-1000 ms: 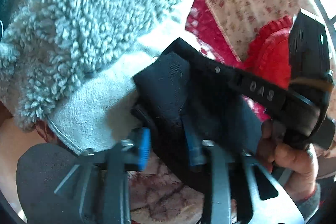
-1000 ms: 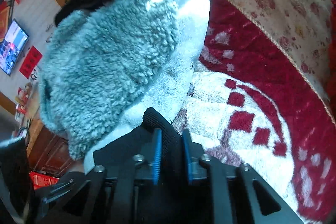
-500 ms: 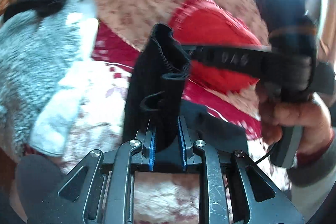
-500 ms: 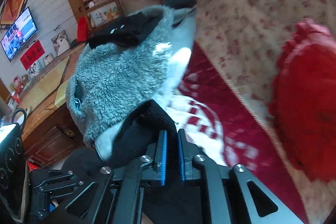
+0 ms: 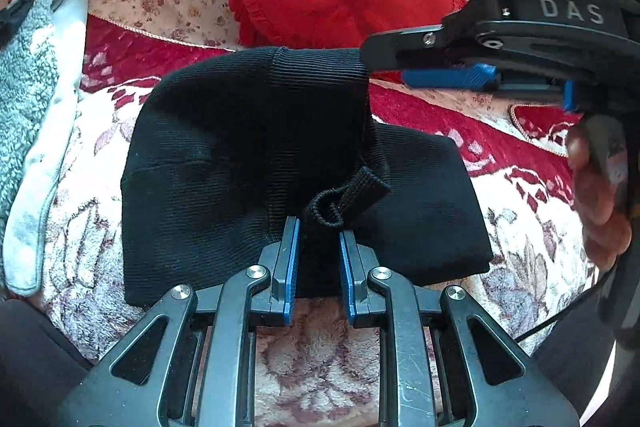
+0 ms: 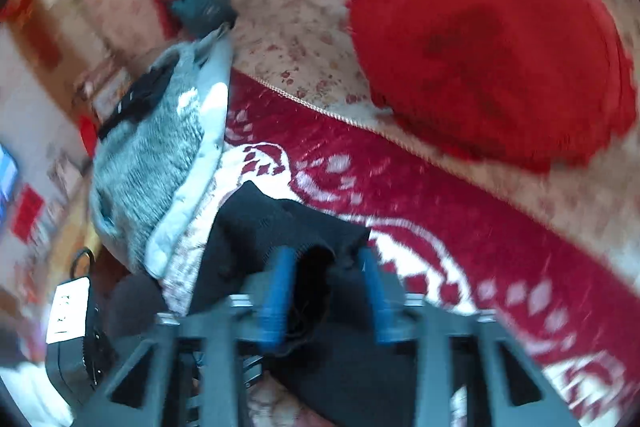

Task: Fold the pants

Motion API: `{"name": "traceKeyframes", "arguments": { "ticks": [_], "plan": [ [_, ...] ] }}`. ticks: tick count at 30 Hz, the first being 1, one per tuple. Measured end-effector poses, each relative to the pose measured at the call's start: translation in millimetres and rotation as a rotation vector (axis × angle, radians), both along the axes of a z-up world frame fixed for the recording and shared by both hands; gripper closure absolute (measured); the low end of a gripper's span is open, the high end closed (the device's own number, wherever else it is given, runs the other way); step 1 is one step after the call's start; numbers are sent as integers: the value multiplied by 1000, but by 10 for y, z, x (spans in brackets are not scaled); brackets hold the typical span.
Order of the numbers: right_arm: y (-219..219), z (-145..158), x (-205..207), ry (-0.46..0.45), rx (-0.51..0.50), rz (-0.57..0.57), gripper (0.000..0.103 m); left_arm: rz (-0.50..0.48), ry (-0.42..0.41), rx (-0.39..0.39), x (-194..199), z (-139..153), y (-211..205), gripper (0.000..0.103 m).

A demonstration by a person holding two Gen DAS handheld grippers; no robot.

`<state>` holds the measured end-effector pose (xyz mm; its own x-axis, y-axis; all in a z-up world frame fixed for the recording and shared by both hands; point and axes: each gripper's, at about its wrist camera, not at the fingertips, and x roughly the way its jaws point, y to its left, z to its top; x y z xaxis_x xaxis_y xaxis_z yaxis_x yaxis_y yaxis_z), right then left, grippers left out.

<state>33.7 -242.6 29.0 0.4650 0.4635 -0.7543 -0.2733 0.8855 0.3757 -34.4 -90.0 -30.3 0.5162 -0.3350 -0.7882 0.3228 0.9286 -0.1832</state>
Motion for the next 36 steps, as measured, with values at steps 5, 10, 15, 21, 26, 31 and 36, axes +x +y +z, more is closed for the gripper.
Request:
{"name": "traceKeyframes", "arguments": {
  "ticks": [5, 10, 15, 21, 26, 31, 36],
  "plan": [
    [51, -132, 21, 67, 127, -29, 57, 7, 8, -18, -29, -5, 62, 86],
    [271, -312, 75, 96, 87, -20, 54, 14, 16, -32, -24, -22, 115, 86],
    [309, -427, 57, 86, 161, -33, 85, -1, 15, -66, -70, 78, 192, 86],
    [216, 71, -190, -84, 109, -16, 93, -138, -21, -169, -246, 486, 267, 84],
    [-110, 237, -317, -103, 43, -59, 93, -150, -108, -147, -352, 753, 432, 61],
    [-389, 42, -377, -32, -118, -113, 97, -66, -48, -107, -75, 603, 545, 61],
    [-443, -413, -316, 108, -346, -139, 97, -24, 24, -50, 123, 333, 510, 61]
  ]
}}
